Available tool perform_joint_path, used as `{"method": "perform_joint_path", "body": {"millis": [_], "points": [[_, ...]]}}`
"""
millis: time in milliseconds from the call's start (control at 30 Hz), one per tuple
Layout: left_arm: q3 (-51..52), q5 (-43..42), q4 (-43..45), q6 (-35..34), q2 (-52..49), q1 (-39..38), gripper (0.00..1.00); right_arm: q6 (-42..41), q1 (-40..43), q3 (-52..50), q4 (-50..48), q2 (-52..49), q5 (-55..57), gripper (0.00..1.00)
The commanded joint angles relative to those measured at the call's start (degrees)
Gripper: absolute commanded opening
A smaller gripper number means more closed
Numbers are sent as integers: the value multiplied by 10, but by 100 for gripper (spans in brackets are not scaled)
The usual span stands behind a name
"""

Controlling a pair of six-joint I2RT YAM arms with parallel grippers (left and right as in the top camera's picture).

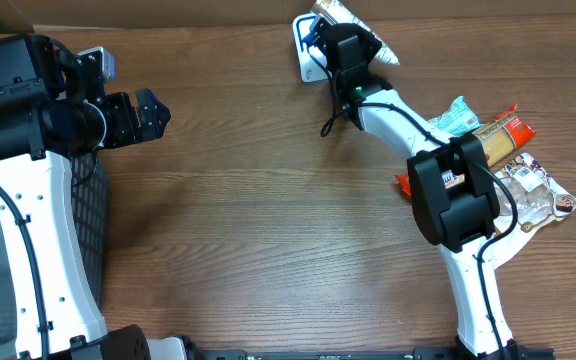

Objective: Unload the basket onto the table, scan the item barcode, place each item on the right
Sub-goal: 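Hold the white tube's barcode against the scanner with the right gripper, then carry the white tube right and release it on the pile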

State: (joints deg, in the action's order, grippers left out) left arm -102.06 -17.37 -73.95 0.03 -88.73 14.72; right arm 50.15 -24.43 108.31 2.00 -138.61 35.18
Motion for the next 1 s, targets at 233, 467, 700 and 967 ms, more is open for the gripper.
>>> {"method": "perform_joint_path", "body": {"millis": [233, 467, 700, 967], "points": [[-12, 0, 0, 2, 3, -1, 99, -217, -71, 12, 202, 193, -120, 4], [-12, 0, 0, 2, 3, -1, 99, -508, -50, 12, 402, 357, -358, 4], [-12, 0, 0, 2, 3, -1, 100, -734, 59, 12, 621, 460, -381, 4], [-12, 0, 0, 2, 3, -1, 99, -976, 209, -80, 757, 456, -266, 4]]}}
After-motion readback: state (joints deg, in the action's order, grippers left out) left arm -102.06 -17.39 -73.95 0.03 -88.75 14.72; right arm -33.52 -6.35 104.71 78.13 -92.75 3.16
